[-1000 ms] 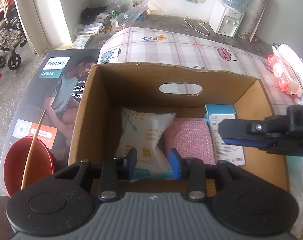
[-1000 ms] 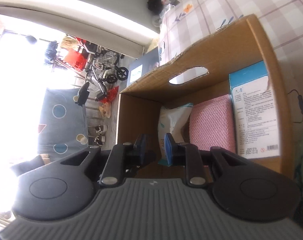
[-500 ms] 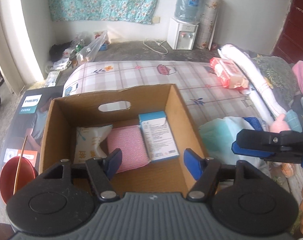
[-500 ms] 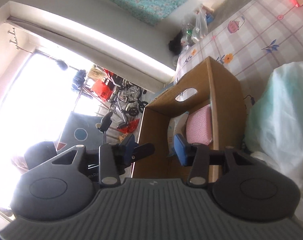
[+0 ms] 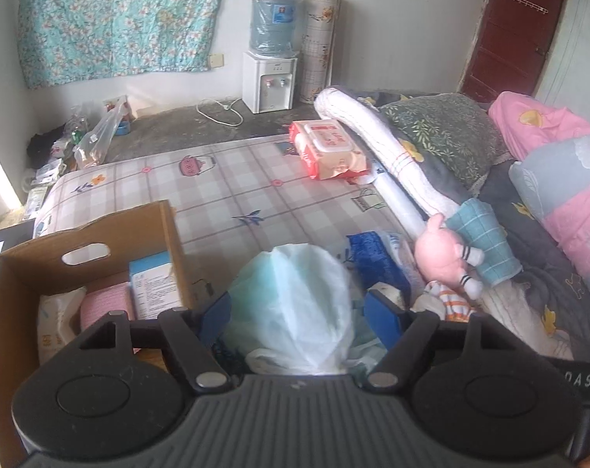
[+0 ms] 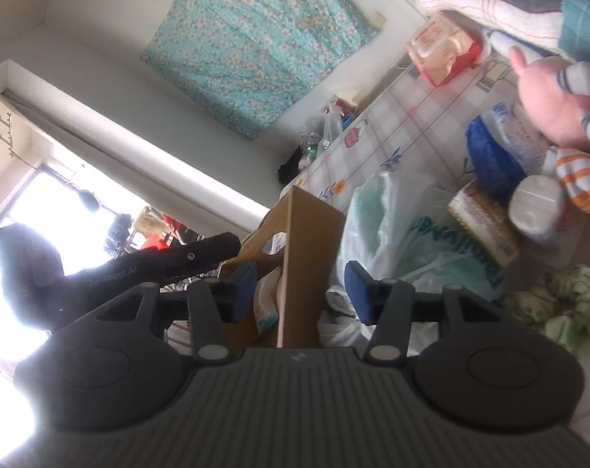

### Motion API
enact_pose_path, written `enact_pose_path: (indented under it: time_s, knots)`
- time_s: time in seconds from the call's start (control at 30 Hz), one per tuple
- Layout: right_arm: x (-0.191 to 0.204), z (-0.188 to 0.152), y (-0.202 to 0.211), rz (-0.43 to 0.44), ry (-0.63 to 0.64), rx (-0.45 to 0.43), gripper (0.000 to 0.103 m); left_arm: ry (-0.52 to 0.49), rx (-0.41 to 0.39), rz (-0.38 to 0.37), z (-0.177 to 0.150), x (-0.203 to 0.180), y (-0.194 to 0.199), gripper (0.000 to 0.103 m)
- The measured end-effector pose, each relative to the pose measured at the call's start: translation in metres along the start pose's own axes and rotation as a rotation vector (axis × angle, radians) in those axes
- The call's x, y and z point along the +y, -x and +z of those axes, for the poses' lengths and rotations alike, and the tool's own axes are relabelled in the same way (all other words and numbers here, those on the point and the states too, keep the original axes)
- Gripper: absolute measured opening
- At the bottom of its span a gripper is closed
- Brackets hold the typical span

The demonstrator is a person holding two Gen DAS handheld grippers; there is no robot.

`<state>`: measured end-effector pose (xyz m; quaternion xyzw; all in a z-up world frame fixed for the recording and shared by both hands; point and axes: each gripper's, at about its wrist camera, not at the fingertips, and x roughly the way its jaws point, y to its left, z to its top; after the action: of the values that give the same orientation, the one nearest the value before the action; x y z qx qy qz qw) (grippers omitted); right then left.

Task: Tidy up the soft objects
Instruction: 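Reach the left gripper to the blue wet-wipes pack and grasp it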

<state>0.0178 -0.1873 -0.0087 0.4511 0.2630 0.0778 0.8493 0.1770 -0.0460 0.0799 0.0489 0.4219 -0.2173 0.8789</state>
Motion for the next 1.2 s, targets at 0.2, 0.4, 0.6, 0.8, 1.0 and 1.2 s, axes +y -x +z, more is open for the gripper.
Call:
enact_pose_path:
  time_s: [0.2,0.4,0.6,0.8,1.0,1.2]
  knots:
    - [-0.041,0.003,0.039,-0.102,-0.008,-0.087,0.051,-0.061,-0.001,-0.029,0.01,-0.053,-0.032,0.077]
    - [-0.072,0.015,0.04,-0.151,-0.035,-0.115,0.052,-0.05,0.115,-0.074,0.036,-0.075,-0.099,0.076]
    - [-0.082,0.029,0.032,-0.176,-0.047,-0.12,0.052,0.003,0.319,-0.045,0.052,-0.083,-0.19,0.066]
    - [-0.092,0.043,0.035,-0.205,-0.07,-0.134,0.052,0.009,0.43,-0.049,0.057,-0.092,-0.249,0.068]
    - [-0.102,0.051,0.03,-0.21,-0.091,-0.125,0.052,0.049,0.507,-0.082,0.055,-0.094,-0.285,0.077]
    - [-0.11,0.053,0.028,-0.205,-0.11,-0.116,0.052,0.145,0.532,-0.114,0.054,-0.087,-0.301,0.073]
